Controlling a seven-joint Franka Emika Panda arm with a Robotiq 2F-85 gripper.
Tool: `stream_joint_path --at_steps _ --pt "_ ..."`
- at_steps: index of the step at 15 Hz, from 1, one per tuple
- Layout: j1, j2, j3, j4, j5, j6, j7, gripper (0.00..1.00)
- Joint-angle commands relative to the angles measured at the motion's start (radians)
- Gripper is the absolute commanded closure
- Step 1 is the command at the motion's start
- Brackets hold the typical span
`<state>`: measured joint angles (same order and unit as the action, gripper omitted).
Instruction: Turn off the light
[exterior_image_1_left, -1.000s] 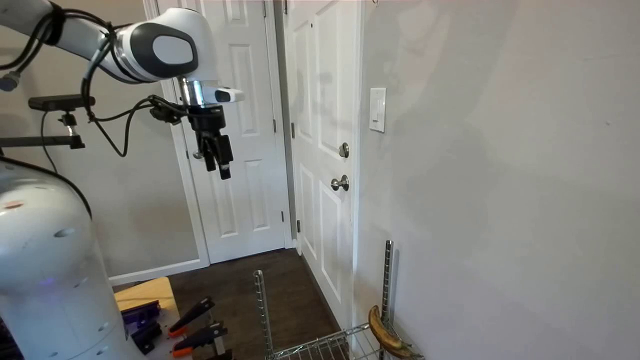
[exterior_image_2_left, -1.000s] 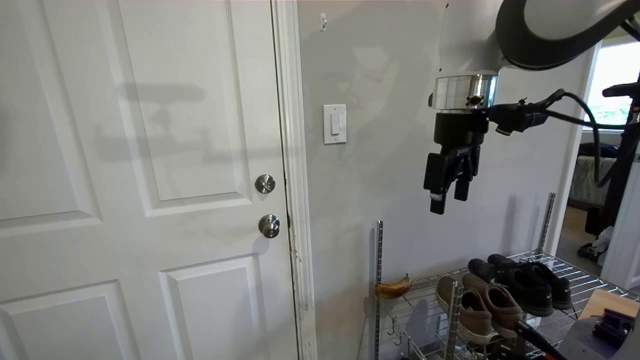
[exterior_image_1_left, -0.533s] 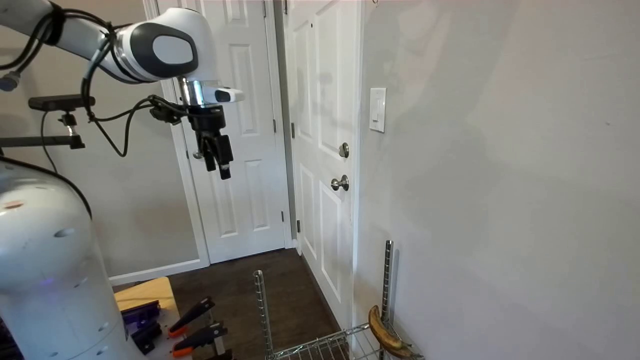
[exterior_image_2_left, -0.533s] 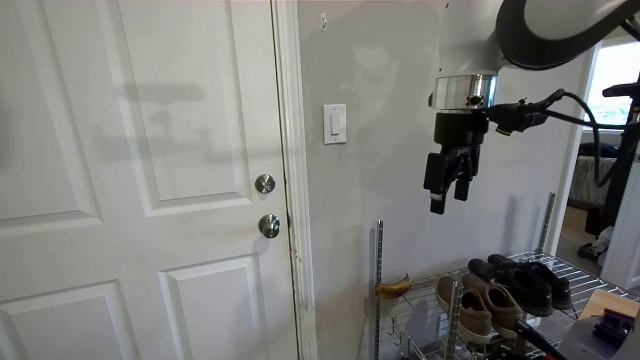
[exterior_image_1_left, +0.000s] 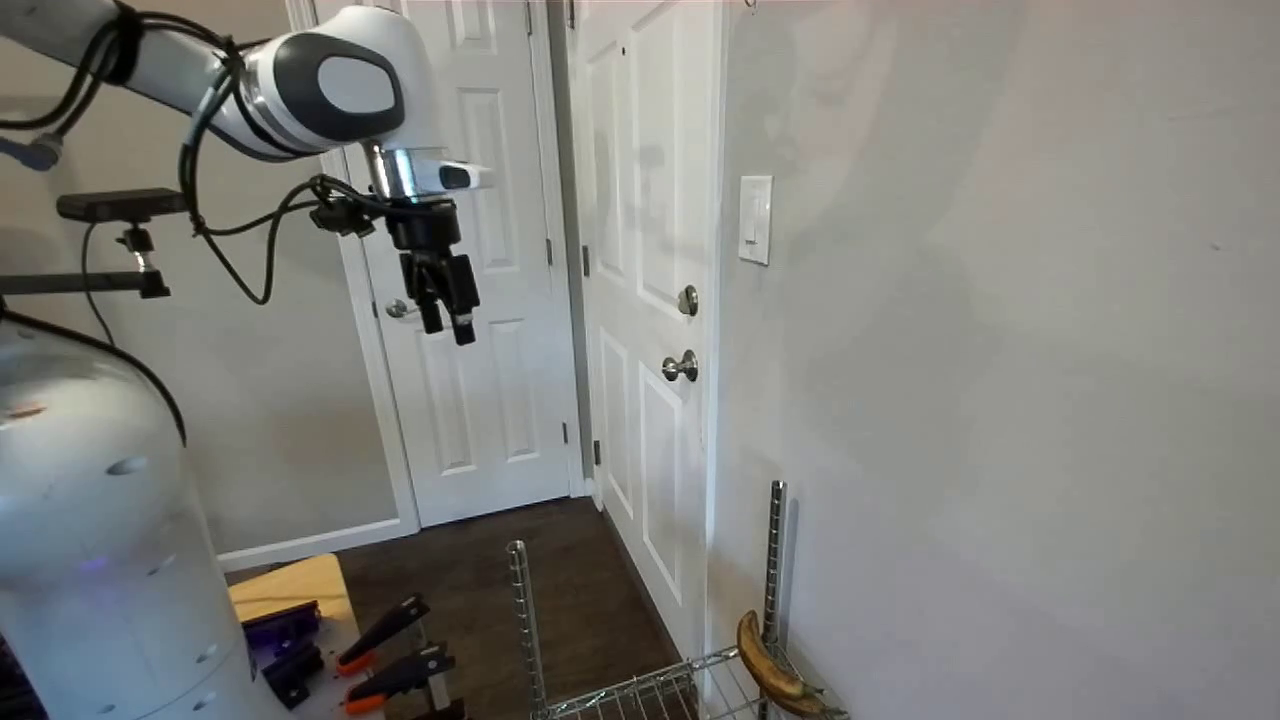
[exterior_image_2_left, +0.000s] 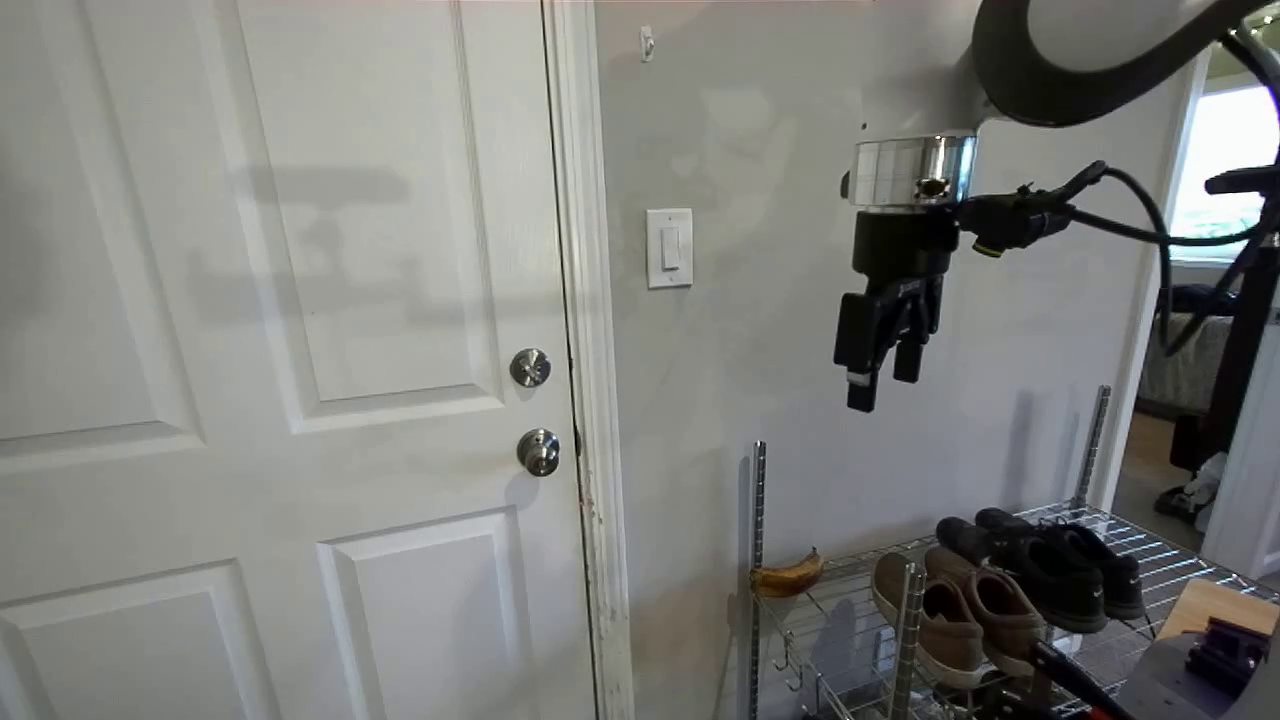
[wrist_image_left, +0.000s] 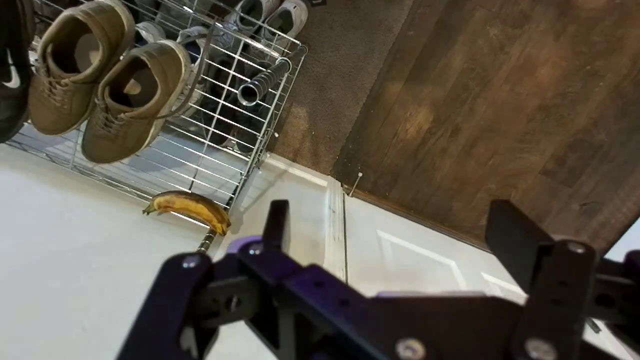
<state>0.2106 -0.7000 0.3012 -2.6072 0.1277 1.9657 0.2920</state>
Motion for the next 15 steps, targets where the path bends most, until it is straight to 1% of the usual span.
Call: stream_joint_path --at_steps 1,11,15 --pt "-0.020 0.069 -0.001 0.070 -0.057 -0.024 -0.023 0.00" --pt "-0.052 0.226 -0.016 0.234 -0.201 -0.031 -0.039 0.00" --pt "-0.053 0.295 -0.021 0.307 -0.259 -0.033 -0.053 0.00"
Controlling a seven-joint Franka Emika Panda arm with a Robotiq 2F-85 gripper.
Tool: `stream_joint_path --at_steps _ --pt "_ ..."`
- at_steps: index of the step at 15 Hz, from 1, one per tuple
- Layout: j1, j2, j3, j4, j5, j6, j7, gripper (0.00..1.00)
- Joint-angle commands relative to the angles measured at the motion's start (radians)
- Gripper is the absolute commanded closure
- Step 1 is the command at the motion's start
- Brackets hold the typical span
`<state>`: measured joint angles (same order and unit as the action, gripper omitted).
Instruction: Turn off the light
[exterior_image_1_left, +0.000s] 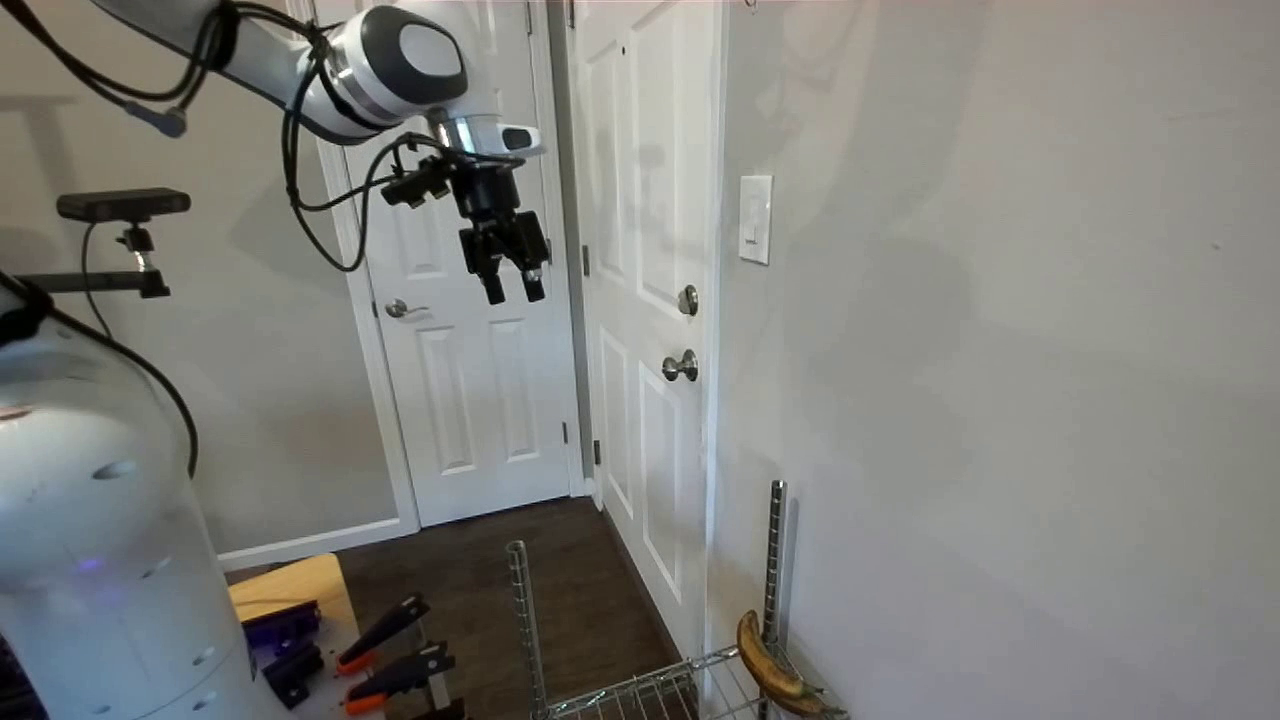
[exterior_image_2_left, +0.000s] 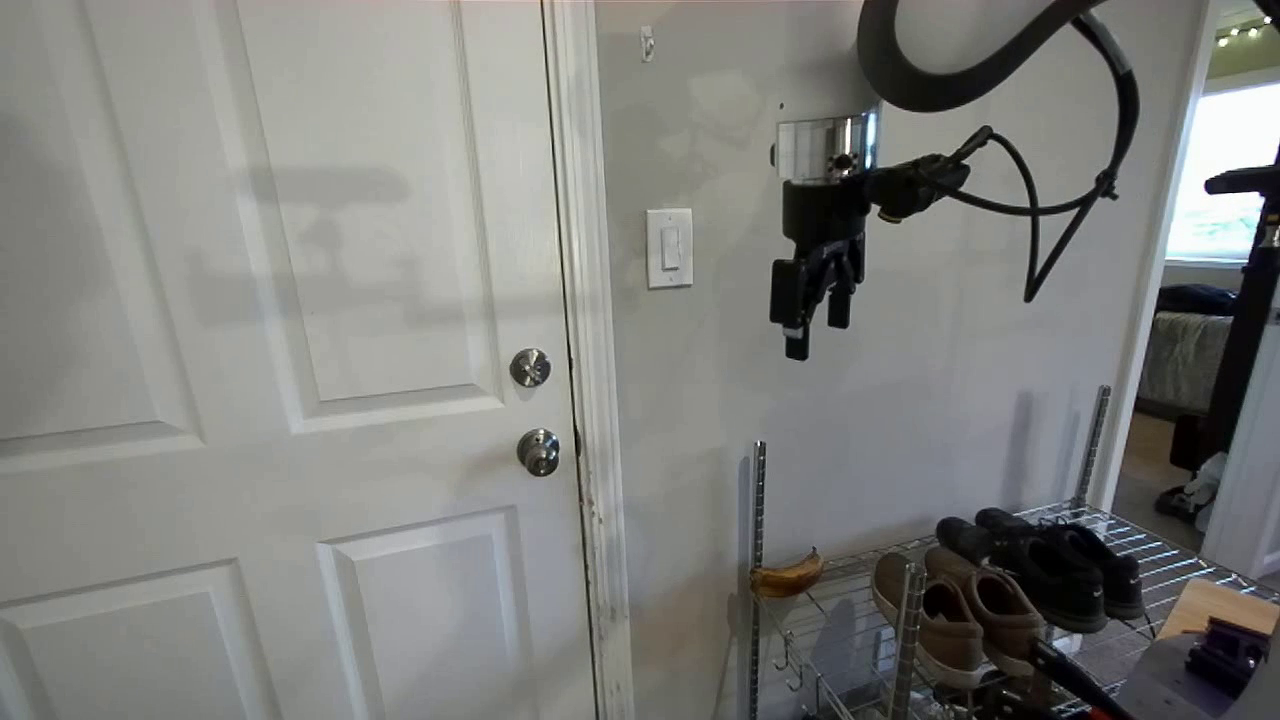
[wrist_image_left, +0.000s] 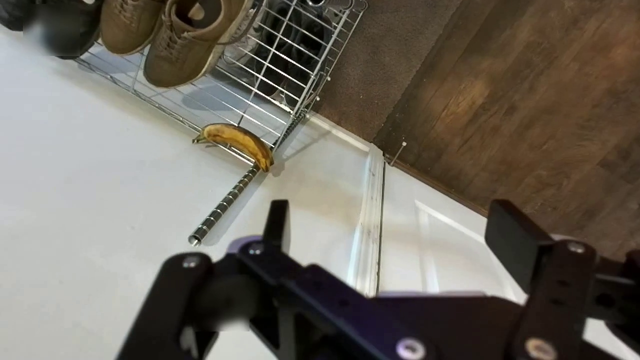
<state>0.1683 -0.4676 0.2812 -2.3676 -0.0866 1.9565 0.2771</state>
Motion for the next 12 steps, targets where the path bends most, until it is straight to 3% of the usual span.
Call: stream_joint_path --at_steps 1,12 --pt "-0.011 0.083 -0.001 0.088 -0.060 -0.024 -0.043 0.00" --pt "-0.019 0.248 -0.016 0.273 -0.300 0.011 -0.073 0.00"
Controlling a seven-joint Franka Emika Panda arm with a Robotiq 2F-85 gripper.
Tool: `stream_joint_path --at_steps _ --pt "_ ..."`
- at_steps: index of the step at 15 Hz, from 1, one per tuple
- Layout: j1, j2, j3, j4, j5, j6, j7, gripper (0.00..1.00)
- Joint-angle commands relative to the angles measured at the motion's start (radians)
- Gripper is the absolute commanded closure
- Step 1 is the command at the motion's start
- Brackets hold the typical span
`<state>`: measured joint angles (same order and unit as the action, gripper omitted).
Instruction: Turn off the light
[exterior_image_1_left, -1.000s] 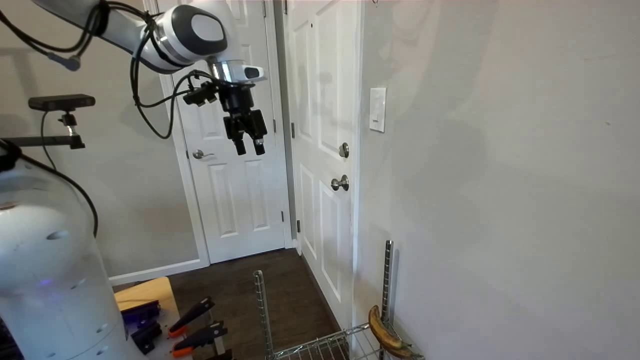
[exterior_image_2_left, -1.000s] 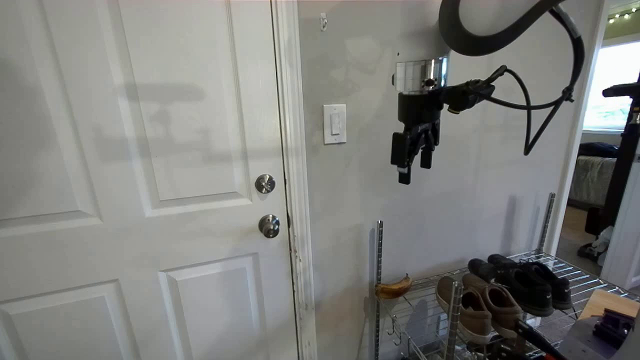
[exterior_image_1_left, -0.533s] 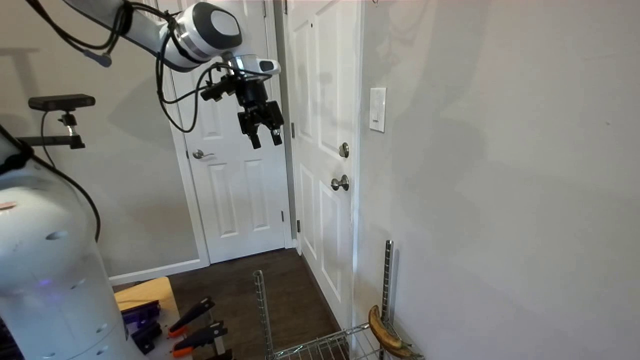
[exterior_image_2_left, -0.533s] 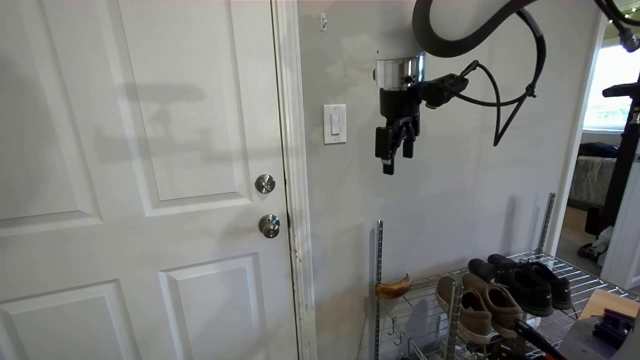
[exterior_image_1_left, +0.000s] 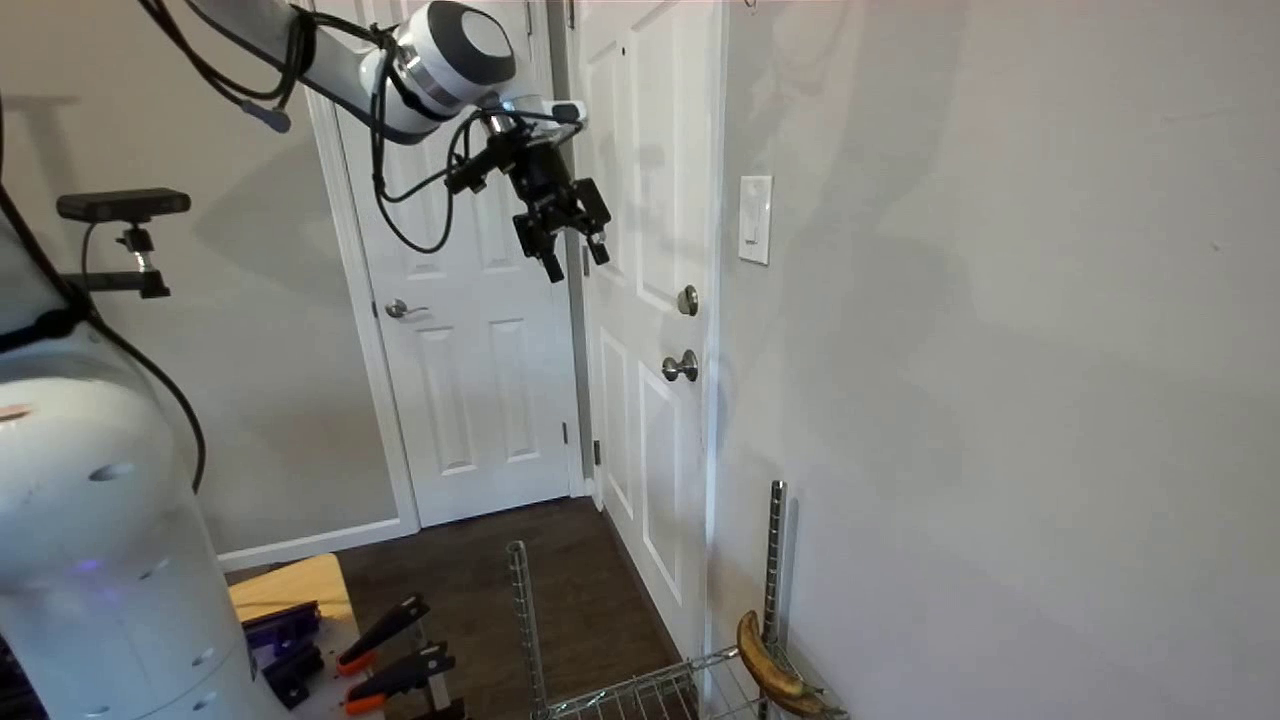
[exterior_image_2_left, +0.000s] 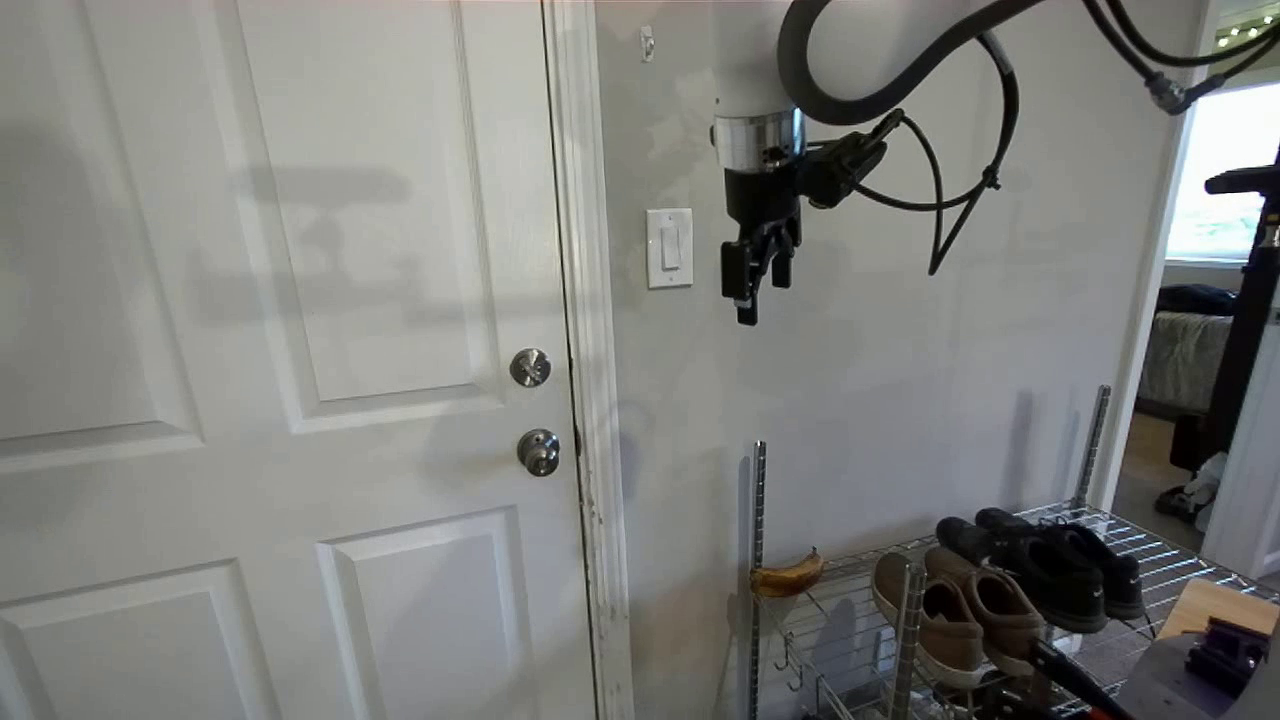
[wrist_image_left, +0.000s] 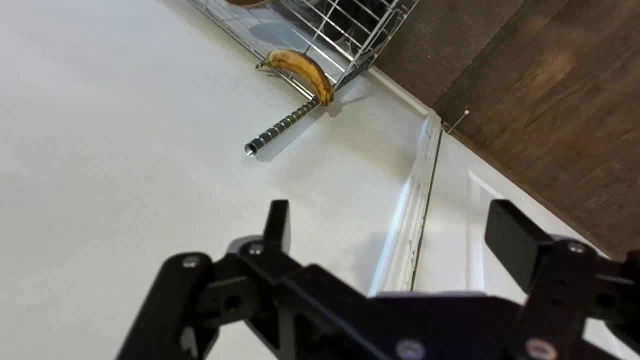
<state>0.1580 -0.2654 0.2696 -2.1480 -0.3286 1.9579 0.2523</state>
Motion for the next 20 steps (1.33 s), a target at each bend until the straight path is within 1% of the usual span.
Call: stream_joint_path --at_steps 1,7,12,16,20 --pt "-0.008 0.059 -0.009 0.066 -0.076 0.021 -0.056 0.00" --pt "-0.004 0.161 -0.033 0.150 -0.153 0.100 -0.102 0.00" --pt "0.006 0.234 -0.044 0.222 -0.224 0.141 -0.106 0.00" --pt "0.014 0.254 -0.049 0.229 -0.304 0.189 -0.091 0.00" --pt "0.006 0.252 -0.066 0.207 -0.373 0.269 -0.086 0.00"
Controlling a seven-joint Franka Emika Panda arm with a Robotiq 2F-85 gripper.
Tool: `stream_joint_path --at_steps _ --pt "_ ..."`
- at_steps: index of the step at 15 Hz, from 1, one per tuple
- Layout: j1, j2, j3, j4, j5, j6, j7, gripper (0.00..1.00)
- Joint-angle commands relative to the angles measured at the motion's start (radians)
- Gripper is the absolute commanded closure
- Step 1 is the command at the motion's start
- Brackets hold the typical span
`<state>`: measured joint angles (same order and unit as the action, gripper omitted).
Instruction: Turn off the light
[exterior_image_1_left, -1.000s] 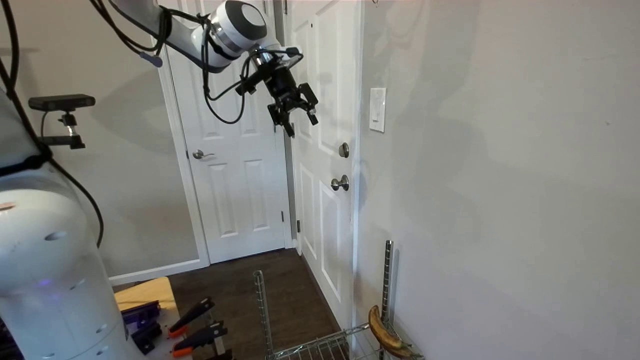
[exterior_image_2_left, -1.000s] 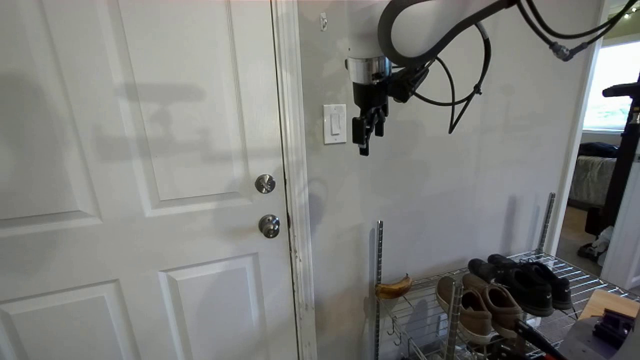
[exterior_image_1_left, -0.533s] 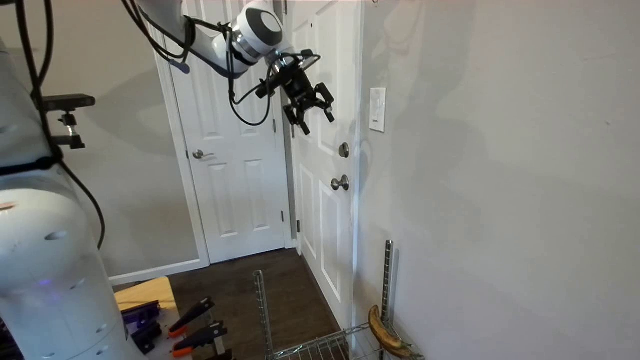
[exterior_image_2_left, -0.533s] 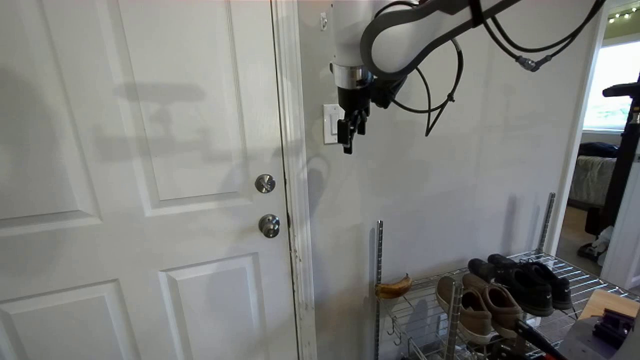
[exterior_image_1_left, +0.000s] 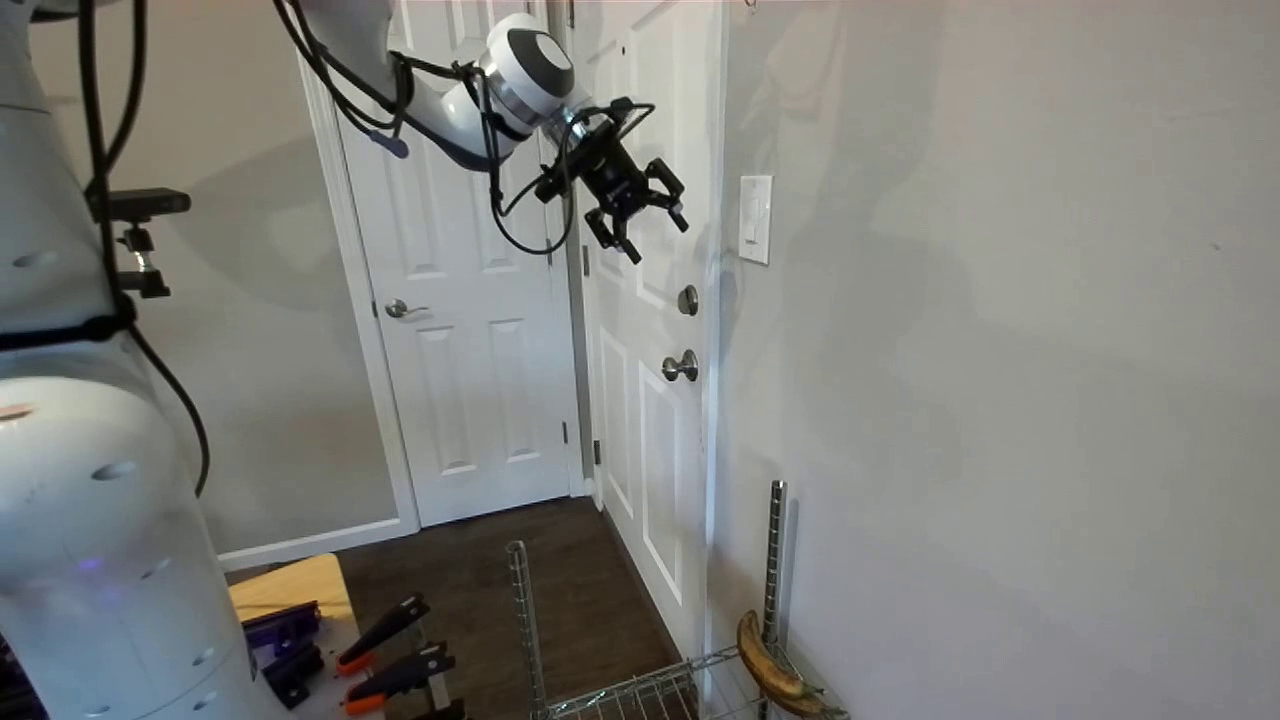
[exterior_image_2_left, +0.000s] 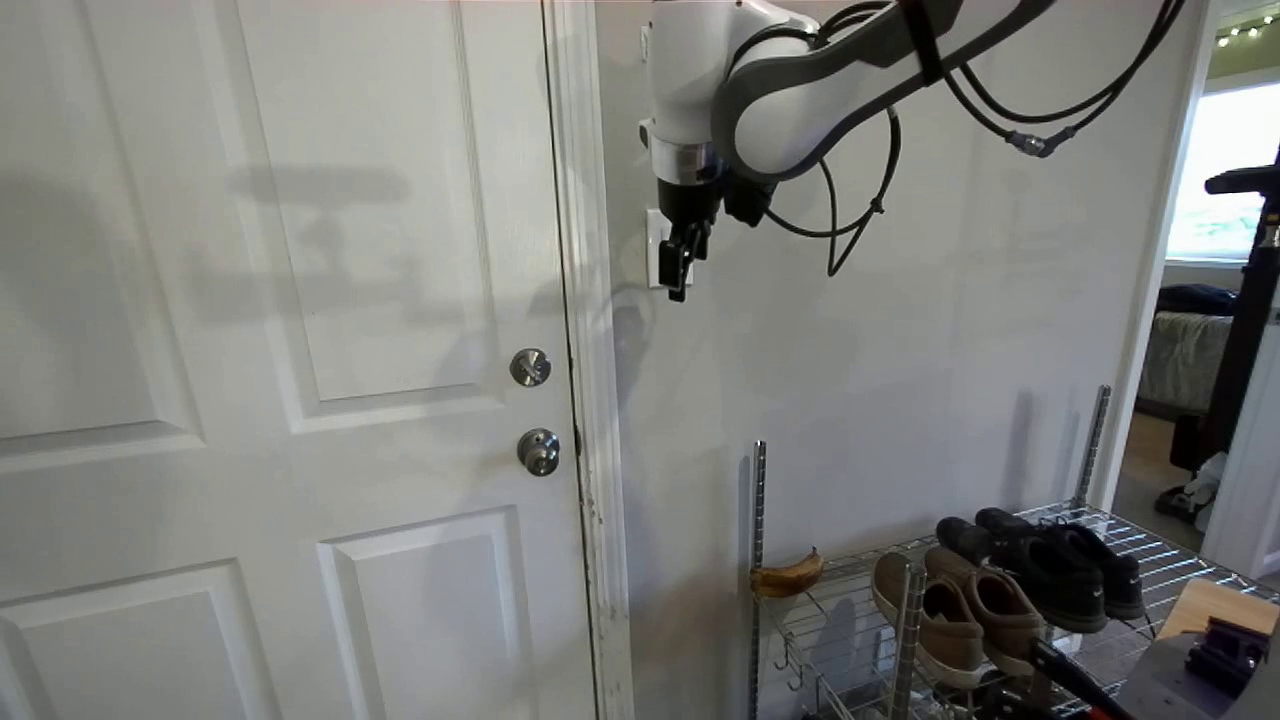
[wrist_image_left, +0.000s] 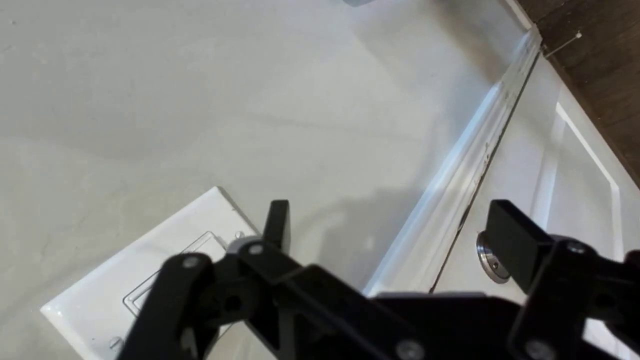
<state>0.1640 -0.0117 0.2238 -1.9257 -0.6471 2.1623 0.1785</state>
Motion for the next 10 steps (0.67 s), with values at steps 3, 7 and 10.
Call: stream_joint_path --at_steps 3,7,10 --pt "0.006 0.009 -0.026 0.002 -0.040 0.056 -0.001 0.00" --pt "0.008 0.012 -0.030 0.002 -0.041 0.060 -0.001 0.00" --pt "0.009 0.012 -0.030 0.002 -0.041 0.059 -0.001 0.00"
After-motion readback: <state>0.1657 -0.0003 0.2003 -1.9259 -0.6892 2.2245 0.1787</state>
